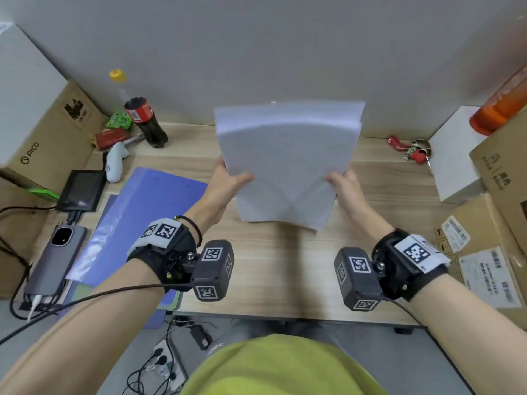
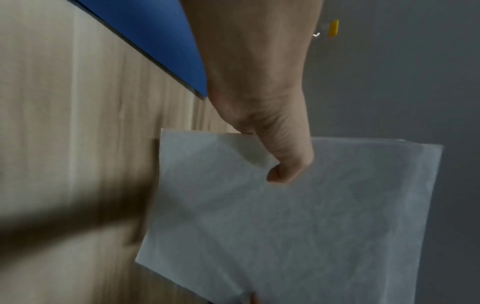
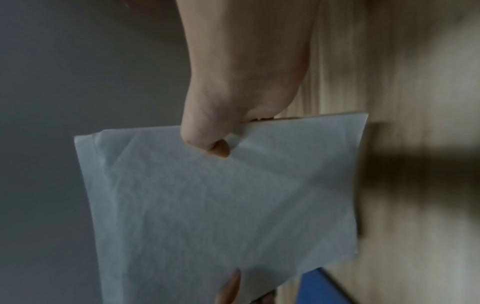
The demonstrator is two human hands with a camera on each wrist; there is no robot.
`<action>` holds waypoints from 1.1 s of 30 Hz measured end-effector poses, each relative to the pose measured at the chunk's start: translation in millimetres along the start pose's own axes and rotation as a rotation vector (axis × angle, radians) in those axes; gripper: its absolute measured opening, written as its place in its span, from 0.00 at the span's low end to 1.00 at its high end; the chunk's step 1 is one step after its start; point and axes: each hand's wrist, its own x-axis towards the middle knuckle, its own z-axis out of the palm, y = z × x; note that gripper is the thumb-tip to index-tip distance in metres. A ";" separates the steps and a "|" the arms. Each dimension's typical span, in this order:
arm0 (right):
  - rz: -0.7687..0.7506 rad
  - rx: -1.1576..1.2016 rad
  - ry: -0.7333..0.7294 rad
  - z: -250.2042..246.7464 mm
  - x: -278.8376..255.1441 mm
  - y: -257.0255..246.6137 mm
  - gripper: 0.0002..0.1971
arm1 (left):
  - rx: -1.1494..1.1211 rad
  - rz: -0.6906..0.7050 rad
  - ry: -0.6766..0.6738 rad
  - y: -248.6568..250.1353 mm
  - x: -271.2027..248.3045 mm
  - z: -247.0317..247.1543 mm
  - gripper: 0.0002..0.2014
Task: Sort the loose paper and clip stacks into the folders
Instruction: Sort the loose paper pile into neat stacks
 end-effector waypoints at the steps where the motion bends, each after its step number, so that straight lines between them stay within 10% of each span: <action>1: 0.033 -0.025 0.016 -2.5 -2.6 12.5 0.18 | 0.026 -0.031 0.020 -7.4 -3.0 1.7 0.23; 12: 0.015 -0.022 0.062 -7.9 1.6 4.6 0.17 | -0.015 -0.081 0.132 5.1 7.1 26.3 0.16; 22: 0.270 -0.327 -0.144 -30.2 -9.3 78.4 0.19 | 0.316 -0.206 -0.285 -56.8 -1.3 -5.3 0.19; 33: 0.156 -0.260 -0.081 -16.2 23.5 44.3 0.12 | 0.191 -0.276 -0.102 -45.7 32.0 -6.9 0.12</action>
